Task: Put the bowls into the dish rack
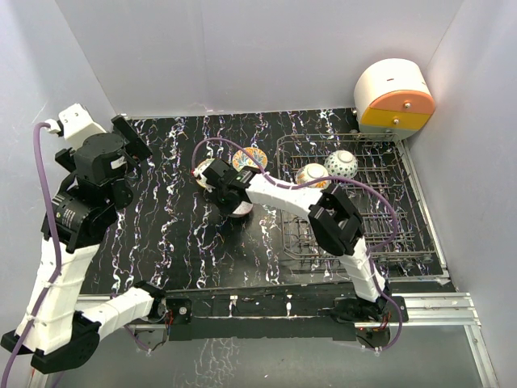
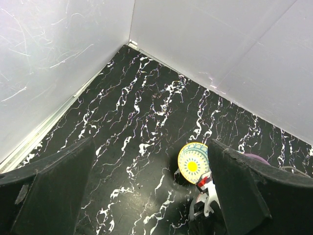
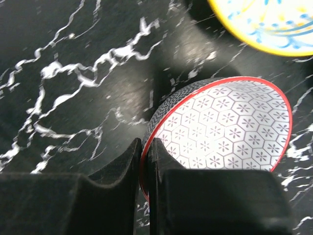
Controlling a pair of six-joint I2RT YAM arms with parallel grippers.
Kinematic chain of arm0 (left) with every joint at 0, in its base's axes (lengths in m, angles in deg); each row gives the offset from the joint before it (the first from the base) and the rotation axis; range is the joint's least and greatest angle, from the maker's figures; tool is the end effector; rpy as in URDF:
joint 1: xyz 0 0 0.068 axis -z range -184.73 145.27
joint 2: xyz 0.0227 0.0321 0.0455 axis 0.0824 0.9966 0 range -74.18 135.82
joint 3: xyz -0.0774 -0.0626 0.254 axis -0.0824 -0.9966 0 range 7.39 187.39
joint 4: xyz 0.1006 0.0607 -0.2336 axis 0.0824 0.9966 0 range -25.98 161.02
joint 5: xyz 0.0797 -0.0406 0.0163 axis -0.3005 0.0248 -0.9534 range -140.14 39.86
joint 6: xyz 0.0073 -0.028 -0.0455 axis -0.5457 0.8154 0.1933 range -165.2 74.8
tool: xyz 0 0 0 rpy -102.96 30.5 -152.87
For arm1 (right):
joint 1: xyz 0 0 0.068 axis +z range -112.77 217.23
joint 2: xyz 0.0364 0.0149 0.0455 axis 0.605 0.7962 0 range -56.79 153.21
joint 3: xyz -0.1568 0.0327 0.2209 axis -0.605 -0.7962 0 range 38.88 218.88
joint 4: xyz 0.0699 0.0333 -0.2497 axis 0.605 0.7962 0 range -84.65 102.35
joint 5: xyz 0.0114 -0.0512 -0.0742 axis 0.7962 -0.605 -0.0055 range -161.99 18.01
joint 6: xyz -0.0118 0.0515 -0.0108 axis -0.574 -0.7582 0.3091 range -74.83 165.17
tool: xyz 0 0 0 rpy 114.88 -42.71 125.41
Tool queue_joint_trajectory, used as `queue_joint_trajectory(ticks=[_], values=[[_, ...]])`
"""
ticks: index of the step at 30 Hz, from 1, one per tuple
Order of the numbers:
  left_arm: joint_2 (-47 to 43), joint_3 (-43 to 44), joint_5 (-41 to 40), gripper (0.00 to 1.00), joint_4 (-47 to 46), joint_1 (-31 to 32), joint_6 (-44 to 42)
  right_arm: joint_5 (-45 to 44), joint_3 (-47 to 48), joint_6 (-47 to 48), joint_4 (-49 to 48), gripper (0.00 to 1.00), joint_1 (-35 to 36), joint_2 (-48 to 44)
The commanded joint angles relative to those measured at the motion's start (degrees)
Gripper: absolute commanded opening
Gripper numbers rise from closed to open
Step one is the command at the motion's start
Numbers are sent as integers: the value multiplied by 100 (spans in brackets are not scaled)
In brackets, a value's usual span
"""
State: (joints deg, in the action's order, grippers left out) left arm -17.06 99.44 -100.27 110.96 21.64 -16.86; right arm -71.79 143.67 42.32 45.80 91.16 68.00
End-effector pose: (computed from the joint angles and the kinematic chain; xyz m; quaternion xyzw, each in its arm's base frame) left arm 0.1357 -0.0367 0.5046 -0.2787 0.6993 0.0305 0.6575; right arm 0.2798 0.3843 0.2076 -0.4173 0.8722 0.1228 0.2236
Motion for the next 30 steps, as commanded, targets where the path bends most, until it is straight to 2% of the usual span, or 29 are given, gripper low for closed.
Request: queue_joint_trajectory(ticks=[1, 5, 8, 16, 19, 26, 30], values=[[43, 129, -20, 95, -22, 8, -37, 884, -117, -173, -15, 8, 56, -760], [80, 199, 16, 95, -10, 8, -41, 1238, 4, -470, 2, 8, -85, -1264], [102, 221, 50, 95, -13, 8, -96, 1704, -52, -904, -71, 8, -604, -1754], [183, 6, 593, 97, -202, 11, -314, 3102, -1384, -2040, -1151, 8, -2890, -3150], [215, -73, 807, 97, -275, 8, -333, 3514, -1883, -2326, -1501, 8, -3780, -3436], [414, -13, 1050, 97, -194, 8, -446, 4504, -3352, -3398, -3047, 8, -5841, -3999], [504, 19, 1096, 97, -230, 8, -503, 4846, -3817, -3658, -3624, 8, -6545, -4089]])
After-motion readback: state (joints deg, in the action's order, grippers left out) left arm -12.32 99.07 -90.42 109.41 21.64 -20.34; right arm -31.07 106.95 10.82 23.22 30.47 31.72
